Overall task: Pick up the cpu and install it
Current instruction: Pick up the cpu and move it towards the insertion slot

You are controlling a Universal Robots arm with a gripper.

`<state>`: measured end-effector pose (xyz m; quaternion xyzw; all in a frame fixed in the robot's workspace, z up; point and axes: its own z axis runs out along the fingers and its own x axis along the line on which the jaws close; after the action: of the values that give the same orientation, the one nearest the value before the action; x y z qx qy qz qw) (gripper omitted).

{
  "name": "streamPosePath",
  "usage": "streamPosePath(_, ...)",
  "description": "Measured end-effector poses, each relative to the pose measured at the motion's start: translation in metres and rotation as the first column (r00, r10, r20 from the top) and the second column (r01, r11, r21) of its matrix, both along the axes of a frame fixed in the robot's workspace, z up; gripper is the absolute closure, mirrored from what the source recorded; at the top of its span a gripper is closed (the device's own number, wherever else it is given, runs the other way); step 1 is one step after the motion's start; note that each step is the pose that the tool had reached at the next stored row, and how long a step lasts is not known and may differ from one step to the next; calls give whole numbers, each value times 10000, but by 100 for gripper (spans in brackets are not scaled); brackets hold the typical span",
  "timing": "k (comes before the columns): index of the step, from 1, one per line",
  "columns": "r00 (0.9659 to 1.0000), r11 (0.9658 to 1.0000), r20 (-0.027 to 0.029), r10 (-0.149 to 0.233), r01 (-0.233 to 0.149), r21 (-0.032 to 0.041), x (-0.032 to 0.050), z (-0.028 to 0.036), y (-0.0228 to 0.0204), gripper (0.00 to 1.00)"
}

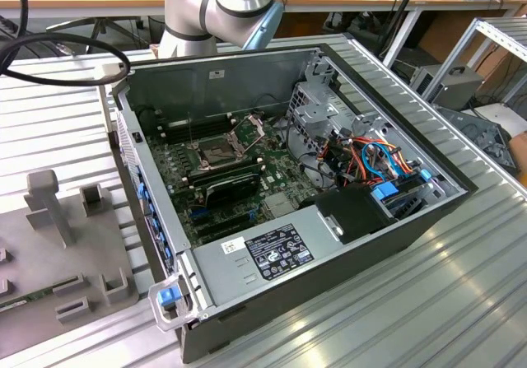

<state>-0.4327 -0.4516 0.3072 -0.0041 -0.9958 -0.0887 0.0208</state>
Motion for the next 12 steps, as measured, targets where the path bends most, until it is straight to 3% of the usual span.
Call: streamPosePath(12,10000,10000,-1,0,0,68,1,16,0,45)
